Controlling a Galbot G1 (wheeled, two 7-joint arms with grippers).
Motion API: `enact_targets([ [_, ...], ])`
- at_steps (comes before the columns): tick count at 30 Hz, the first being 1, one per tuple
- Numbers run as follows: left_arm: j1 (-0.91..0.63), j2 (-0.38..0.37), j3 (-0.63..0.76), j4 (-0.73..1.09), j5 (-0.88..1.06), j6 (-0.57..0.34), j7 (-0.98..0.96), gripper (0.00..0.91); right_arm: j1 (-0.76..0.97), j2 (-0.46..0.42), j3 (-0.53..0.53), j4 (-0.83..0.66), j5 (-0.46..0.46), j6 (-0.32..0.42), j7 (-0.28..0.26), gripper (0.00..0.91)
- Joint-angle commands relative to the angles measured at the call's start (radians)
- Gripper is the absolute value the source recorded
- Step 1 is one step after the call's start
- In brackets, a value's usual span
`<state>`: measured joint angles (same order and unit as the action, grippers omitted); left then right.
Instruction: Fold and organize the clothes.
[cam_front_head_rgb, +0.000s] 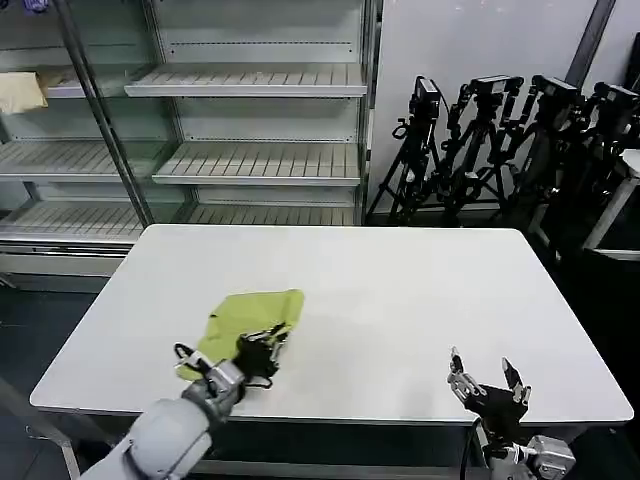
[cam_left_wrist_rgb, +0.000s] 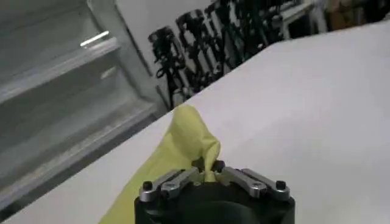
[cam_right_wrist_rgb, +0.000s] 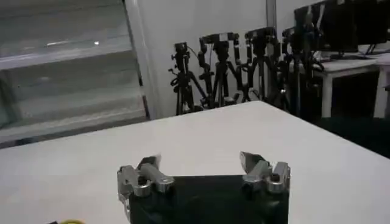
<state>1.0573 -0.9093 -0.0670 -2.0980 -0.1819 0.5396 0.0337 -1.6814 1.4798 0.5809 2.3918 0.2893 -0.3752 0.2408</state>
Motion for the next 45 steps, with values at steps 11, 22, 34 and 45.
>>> enact_targets([
  [11,-0.384,-0.405,0.321,0.358,-0.289,0.007,-0.238,0.222,-0.016,0.006,0.021,0.039,-0.009,-0.013,0.000,0.907],
  [22,-0.260,-0.413,0.270,0.224,-0.509,-0.112,-0.248,0.907,-0.037,-0.021,0.053,0.077,-0.043,0.017,-0.044,0.907],
  [34,0.081,-0.258,-0.088,-0.108,-0.521,-0.145,-0.239,0.907,-0.024,-0.026,0.033,0.064,-0.128,0.109,-0.064,0.907],
  [45,0.422,-0.244,-0.367,-0.242,-0.352,-0.195,-0.221,0.907,0.012,-0.026,-0.040,0.038,-0.192,0.129,-0.063,0.907],
])
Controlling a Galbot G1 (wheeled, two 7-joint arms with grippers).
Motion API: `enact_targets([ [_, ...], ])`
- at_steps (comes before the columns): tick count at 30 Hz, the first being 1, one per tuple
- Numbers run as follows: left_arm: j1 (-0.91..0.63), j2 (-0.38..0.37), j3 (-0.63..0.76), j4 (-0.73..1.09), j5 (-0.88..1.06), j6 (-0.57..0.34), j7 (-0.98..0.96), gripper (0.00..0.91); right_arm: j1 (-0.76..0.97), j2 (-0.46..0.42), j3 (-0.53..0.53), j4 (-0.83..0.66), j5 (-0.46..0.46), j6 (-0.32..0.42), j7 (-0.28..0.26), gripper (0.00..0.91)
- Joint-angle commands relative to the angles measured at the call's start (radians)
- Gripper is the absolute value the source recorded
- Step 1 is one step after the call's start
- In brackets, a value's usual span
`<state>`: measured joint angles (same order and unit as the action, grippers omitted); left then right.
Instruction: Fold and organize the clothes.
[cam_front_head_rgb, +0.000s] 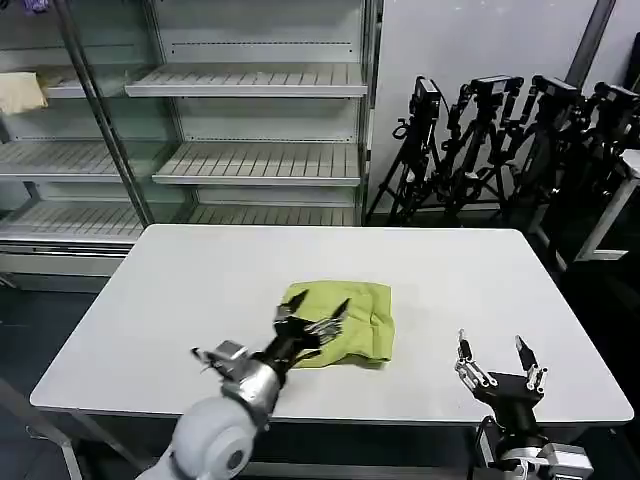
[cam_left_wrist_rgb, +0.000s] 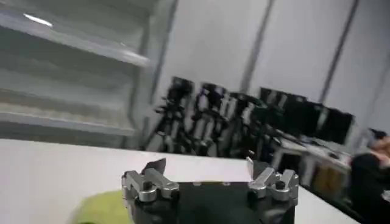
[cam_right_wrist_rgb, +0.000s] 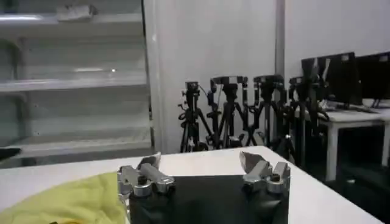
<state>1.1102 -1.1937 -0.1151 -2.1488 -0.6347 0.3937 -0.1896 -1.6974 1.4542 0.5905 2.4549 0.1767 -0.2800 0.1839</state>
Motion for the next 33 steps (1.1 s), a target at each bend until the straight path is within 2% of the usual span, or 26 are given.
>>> enact_targets([
  [1,0.381,0.033,-0.325,-0.195,0.127,-0.057,0.001,0.907,0.028,-0.002,-0.052,-0.025,-0.079,0.033,-0.006,0.907],
  [8,0.438,-0.005,-0.359,-0.232,0.279,-0.128,0.011,0.907,0.043,-0.016,-0.066,-0.056,-0.094,0.038,-0.003,0.907],
  [11,0.444,-0.018,-0.358,-0.241,0.287,-0.127,0.012,0.907,0.034,-0.022,-0.065,-0.050,-0.099,0.042,-0.015,0.907],
  [13,0.446,-0.033,-0.349,-0.254,0.294,-0.127,0.015,0.907,0.028,-0.031,-0.070,-0.054,-0.145,0.067,-0.035,0.907],
  [18,0.460,-0.069,-0.337,-0.267,0.309,-0.125,0.021,0.907,0.030,-0.033,-0.074,-0.051,-0.136,0.081,-0.029,0.907],
  [24,0.504,-0.056,-0.352,-0.294,0.315,-0.131,0.026,0.907,0.016,-0.030,-0.073,-0.012,-0.127,0.073,-0.007,0.907],
  [33,0.518,-0.065,-0.324,-0.298,0.337,-0.130,0.030,0.907,-0.006,-0.029,-0.061,0.021,-0.129,0.071,-0.005,0.907],
])
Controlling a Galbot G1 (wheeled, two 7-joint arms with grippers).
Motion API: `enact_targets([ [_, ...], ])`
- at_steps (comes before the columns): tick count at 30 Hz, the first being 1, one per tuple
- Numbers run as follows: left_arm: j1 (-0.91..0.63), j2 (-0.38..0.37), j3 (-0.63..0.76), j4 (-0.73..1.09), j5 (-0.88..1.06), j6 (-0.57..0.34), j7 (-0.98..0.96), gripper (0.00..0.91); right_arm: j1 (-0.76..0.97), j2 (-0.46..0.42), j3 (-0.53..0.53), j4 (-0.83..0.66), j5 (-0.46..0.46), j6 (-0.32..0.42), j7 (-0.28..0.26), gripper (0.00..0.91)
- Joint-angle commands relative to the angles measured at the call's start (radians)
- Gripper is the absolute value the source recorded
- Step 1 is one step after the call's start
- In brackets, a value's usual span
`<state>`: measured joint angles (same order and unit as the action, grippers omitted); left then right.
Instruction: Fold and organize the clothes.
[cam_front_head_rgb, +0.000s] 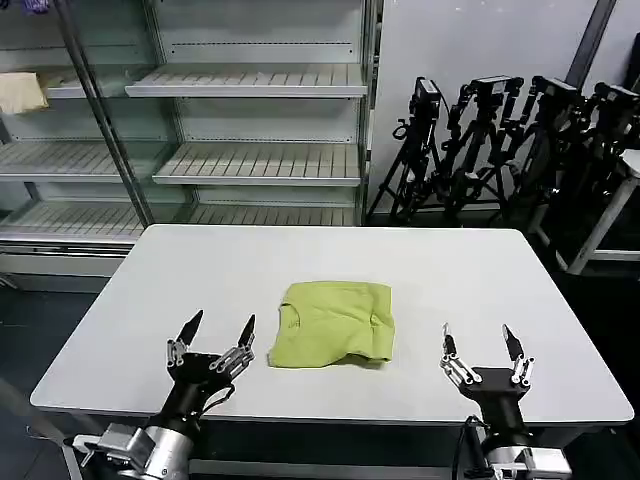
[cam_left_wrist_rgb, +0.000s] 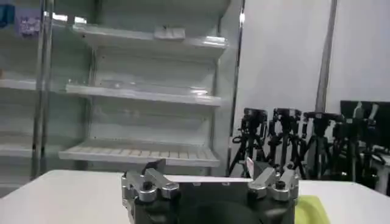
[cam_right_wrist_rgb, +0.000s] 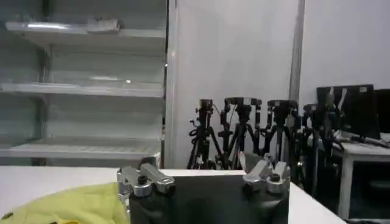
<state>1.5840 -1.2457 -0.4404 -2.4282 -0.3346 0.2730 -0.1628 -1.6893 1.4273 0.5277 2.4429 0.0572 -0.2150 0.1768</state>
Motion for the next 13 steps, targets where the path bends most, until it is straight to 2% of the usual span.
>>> enact_targets([
  [1,0.043,-0.013,0.002,-0.016,0.038,-0.009,0.003,0.907,-0.022,-0.006,0.005,0.037,-0.009,0.006,0.001,0.907],
  [13,0.046,-0.005,0.006,-0.022,0.045,-0.012,0.010,0.907,-0.036,-0.024,0.025,0.051,-0.013,0.001,-0.011,0.907],
])
